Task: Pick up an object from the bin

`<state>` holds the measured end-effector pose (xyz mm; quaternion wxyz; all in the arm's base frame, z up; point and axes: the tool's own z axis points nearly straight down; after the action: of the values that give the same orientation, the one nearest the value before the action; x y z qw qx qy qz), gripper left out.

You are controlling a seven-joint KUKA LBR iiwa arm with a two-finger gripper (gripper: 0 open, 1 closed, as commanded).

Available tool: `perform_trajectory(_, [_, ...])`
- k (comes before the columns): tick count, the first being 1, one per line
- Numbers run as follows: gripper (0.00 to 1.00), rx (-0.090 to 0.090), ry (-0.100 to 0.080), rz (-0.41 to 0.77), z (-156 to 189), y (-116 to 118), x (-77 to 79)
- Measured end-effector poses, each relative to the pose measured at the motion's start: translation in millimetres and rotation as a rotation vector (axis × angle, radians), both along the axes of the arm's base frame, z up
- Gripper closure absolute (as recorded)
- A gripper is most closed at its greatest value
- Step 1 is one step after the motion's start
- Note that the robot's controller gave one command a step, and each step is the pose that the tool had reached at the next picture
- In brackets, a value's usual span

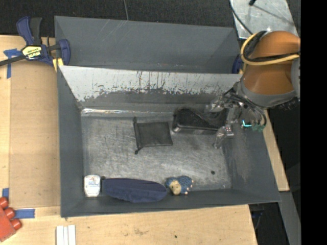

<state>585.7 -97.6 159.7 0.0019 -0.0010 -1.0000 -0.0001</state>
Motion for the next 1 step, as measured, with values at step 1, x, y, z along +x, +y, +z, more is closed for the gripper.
perform_trajectory(1, [0.00, 0.000, -0.007, -0.092, -77.4, -4.3, 34.8])
